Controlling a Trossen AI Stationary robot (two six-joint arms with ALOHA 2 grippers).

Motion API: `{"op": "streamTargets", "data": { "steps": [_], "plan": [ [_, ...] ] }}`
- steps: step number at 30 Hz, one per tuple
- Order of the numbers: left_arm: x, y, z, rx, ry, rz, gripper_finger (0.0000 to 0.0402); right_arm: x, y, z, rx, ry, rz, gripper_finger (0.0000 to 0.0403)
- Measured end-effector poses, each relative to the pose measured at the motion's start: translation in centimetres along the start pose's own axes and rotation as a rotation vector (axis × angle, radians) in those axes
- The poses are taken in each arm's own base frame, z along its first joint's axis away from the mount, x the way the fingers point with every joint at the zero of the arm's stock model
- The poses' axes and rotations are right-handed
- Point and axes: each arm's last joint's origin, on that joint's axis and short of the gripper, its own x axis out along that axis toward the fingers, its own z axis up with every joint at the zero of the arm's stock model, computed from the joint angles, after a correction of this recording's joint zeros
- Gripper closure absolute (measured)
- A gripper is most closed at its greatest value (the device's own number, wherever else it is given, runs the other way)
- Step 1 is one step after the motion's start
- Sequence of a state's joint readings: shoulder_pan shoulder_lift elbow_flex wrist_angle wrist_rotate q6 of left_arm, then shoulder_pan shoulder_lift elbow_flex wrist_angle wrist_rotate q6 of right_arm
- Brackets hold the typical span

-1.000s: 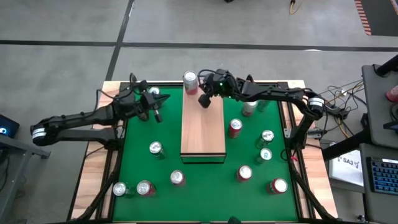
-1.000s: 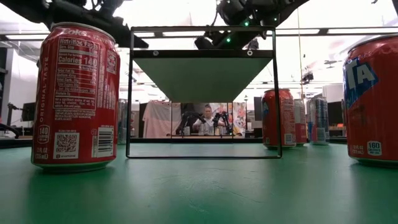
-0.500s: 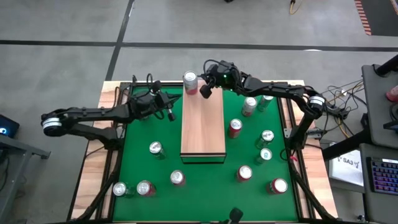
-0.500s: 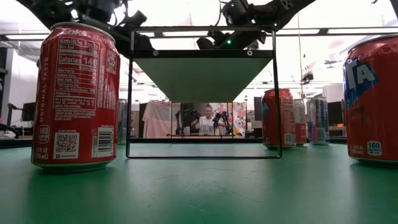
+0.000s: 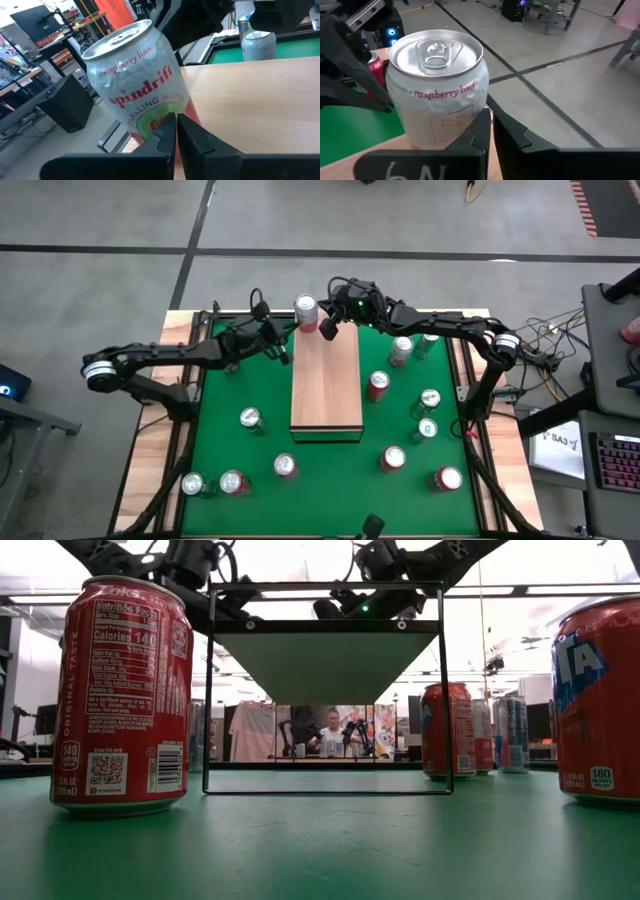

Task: Place canned beverage on shelf
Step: Put the white can on the shelf

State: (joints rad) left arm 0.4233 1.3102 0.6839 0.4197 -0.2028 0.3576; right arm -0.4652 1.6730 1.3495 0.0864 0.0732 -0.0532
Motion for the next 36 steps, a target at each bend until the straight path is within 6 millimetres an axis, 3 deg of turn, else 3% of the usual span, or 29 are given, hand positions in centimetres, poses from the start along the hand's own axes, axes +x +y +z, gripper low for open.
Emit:
{"op": "streamTargets", "data": {
  "steps": [12,36],
  "plan": [
    [0.4,0.3,-0.6,0.017,0.089,0.115,0.0402,0.0,0.5,-0.1,-0.014,0.006,0.065,0.039],
    [-0.1,0.5,-0.3,0.028,0.088,0.112,0.0402,-0.3,2.6,-0.6,-0.05,0.066,0.116,0.039]
  ]
}}
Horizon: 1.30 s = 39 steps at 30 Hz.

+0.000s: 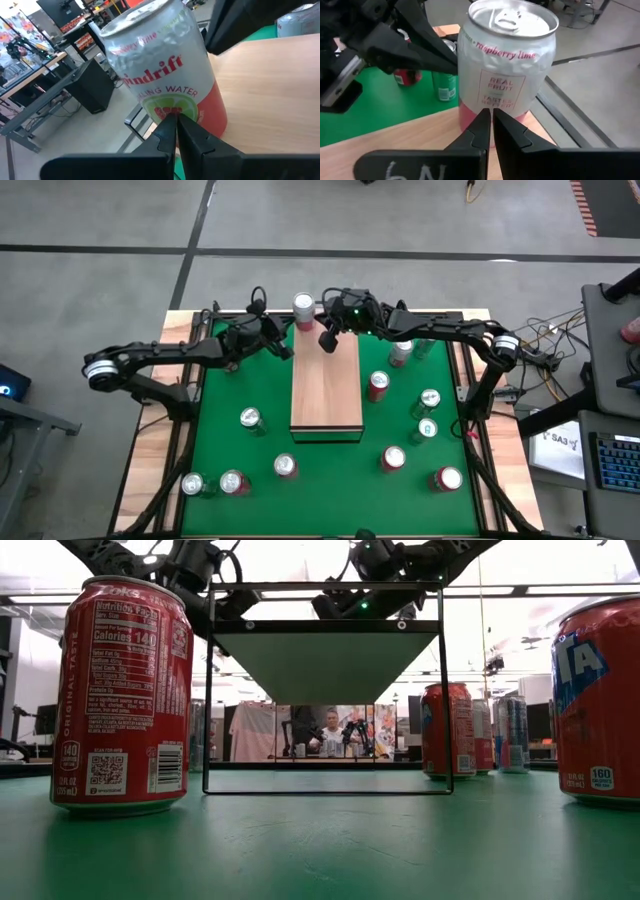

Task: Place canned beverage on shelf
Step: Put the white can on the shelf

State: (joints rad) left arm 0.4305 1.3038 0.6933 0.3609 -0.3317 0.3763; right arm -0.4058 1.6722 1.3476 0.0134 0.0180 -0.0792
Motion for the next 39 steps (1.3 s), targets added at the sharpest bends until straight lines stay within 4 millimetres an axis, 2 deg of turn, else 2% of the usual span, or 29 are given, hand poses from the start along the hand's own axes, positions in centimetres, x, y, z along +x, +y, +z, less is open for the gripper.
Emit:
{"op": "streamTargets", "data": {
  "steps": [20,23,28,34,39],
  "plan": [
    [-0.2,0.8,0.7,0.022,-0.065,0.034,0.0402,0.0,0.1,-0.2,0.012,0.017,-0.007,0.039],
    [-0.1,0.7,0.6,0.023,-0.061,0.032,0.0402,0.0,-0.2,-0.2,0.022,0.021,-0.07,0.039],
    [-0.1,0.7,0.6,0.023,-0.061,0.032,0.0402,-0.1,-1.8,0.2,0.03,-0.008,-0.204,0.039],
    [-0.1,0.8,0.7,0.021,-0.065,0.033,0.0402,0.3,-3.2,0.7,0.032,-0.098,-0.152,0.039],
    [-0.1,0.8,0.7,0.021,-0.066,0.034,0.0402,0.5,-3.1,0.5,0.01,-0.098,-0.111,0.039]
  ]
}}
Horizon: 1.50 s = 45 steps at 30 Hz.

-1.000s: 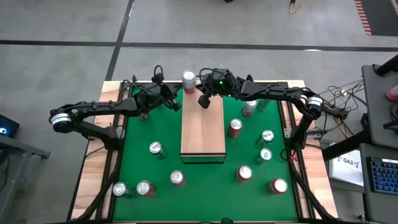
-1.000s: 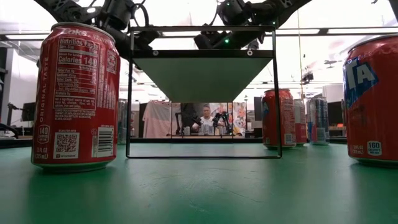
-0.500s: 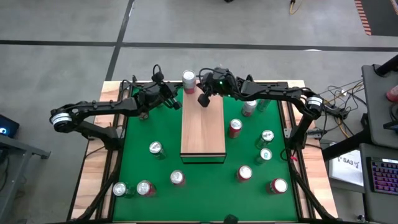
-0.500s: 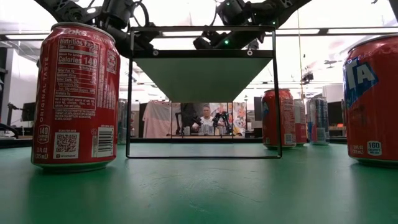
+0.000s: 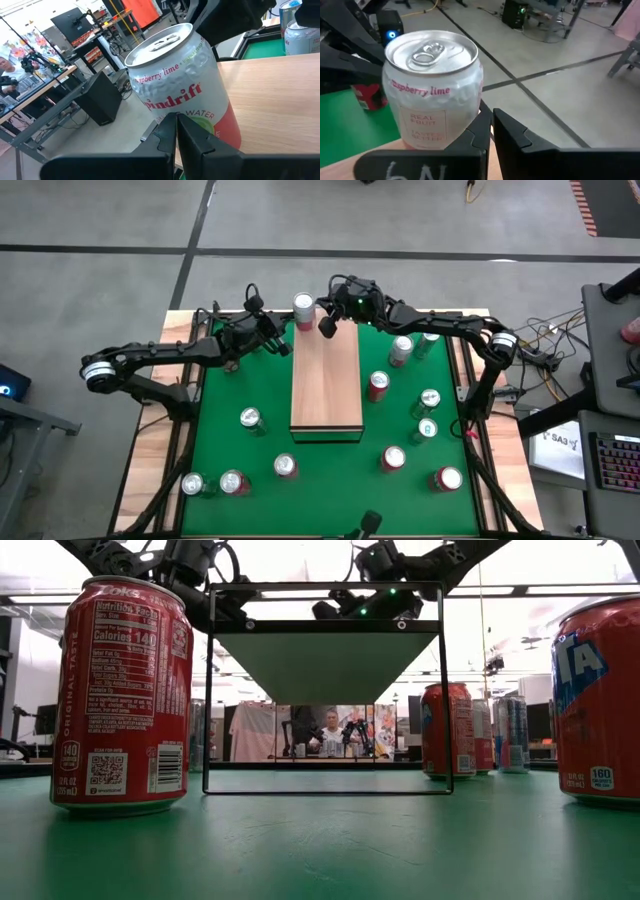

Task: Place canned beverage on shelf
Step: Put the white can on the shelf

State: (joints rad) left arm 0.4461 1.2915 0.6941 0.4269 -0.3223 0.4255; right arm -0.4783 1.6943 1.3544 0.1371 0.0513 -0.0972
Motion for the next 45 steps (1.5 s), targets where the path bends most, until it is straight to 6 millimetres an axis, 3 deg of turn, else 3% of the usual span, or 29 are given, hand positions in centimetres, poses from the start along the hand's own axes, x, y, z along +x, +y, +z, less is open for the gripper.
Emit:
{"op": "streamTargets", "data": {
  "steps": [28,45],
  "plan": [
    [0.1,0.2,-0.1,0.009,0.01,0.017,0.0402,-1.3,3.0,0.6,-0.045,0.038,0.077,0.039],
    [0.0,0.1,0.0,-0.001,-0.02,-0.022,0.0402,-2.1,3.0,0.9,-0.04,0.066,0.036,0.039]
  ]
}}
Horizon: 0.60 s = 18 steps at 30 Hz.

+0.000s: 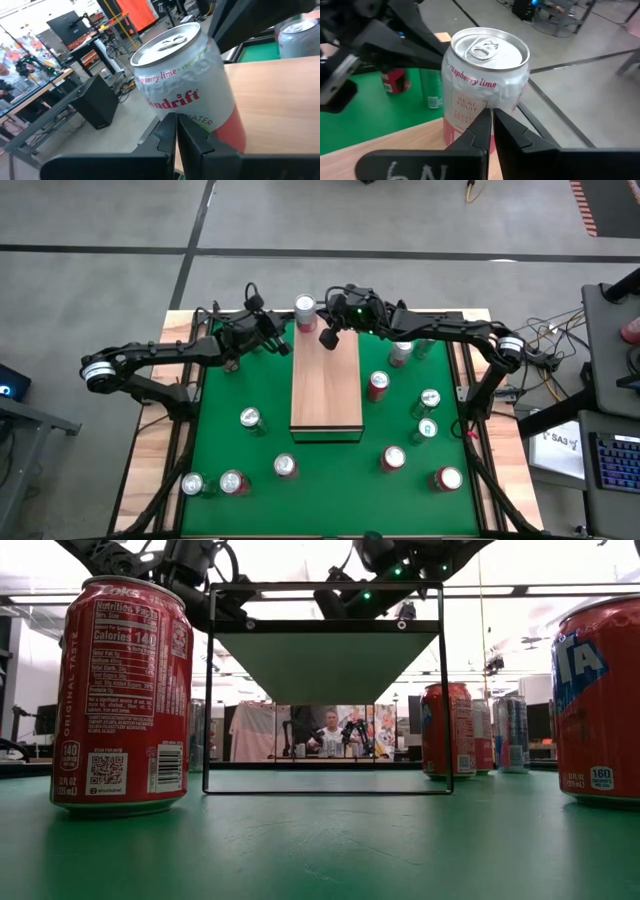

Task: Place canned beverage on shelf
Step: Put the white can on the shelf

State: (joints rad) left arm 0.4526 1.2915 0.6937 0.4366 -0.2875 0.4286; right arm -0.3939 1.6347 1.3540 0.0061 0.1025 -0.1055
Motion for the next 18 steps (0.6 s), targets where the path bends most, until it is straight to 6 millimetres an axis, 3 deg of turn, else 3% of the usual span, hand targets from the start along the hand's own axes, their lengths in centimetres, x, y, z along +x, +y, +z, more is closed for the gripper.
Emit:
{"op": "streamTargets", "data": {
  "steps": [11,18],
  "plan": [
    [-0.2,0.3,0.0,-0.001,0.036,0.062,0.0402,-0.4,0.6,0.0,0.001,0.025,0.011,0.039],
    [-1.4,0.6,0.0,-0.017,0.087,0.033,0.0402,-0.6,2.7,-0.2,-0.013,0.054,0.074,0.039]
  ]
}}
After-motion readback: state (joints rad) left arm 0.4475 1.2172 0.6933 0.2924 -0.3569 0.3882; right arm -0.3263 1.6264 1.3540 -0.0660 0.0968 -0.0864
